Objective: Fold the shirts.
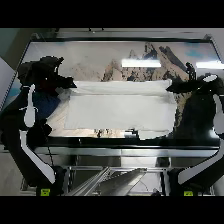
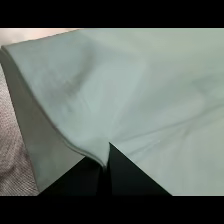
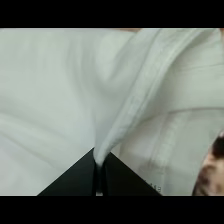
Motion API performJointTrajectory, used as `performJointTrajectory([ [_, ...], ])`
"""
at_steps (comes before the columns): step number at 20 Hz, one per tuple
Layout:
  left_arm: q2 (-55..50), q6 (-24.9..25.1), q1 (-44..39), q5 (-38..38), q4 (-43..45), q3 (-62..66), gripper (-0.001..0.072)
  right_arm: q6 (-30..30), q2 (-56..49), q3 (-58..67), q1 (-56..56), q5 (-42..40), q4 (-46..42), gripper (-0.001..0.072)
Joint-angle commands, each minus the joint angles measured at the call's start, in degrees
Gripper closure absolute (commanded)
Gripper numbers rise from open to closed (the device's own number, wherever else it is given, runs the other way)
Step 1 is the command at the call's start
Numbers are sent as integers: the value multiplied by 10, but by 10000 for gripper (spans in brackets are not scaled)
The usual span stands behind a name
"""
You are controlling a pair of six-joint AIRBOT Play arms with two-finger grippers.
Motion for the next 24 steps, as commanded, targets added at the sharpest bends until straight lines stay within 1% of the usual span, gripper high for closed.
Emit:
performJointTrajectory([
  [1,0,-24,-3,-4,16,1,692,4,-1,0,0,-14,-10,690],
  [2,0,-32,-3,-2,22,1,691,4,-1,0,0,-19,-10,690],
  [3,1,-34,-3,3,24,1,674,4,-1,1,0,-21,-10,686],
  [4,2,-36,-3,13,24,1,275,8,-1,1,0,-21,-10,664],
  [5,2,-44,-3,20,24,1,2,25,2,1,-1,-20,-10,547],
  [6,3,-56,-1,36,25,4,8,42,9,1,-3,-19,-11,462],
  [7,3,-67,0,57,30,15,8,49,20,1,-6,-15,-13,453],
  [8,3,-88,1,84,53,33,8,49,33,1,-11,-10,-14,453],
  [10,3,-115,4,160,115,76,8,75,74,1,-27,3,-53,452],
  [11,4,-122,6,198,139,91,8,94,93,1,-35,20,-78,402],
  [12,9,-129,7,227,150,94,8,110,111,1,-45,45,-103,330],
  [13,13,-137,9,251,157,93,8,118,125,0,-54,76,-118,352],
  [15,40,-151,13,248,157,54,8,131,153,-14,-74,127,-115,350],
  [17,81,-152,13,247,159,-21,8,131,193,-55,-97,149,-111,350],
  [19,137,-146,18,220,159,-127,8,136,236,-113,-123,147,-111,350],
  [21,207,-132,29,172,158,-253,8,150,283,-190,-156,132,-110,349],
  [24,280,-113,54,98,152,-391,9,167,335,-295,-195,100,-79,349],
])
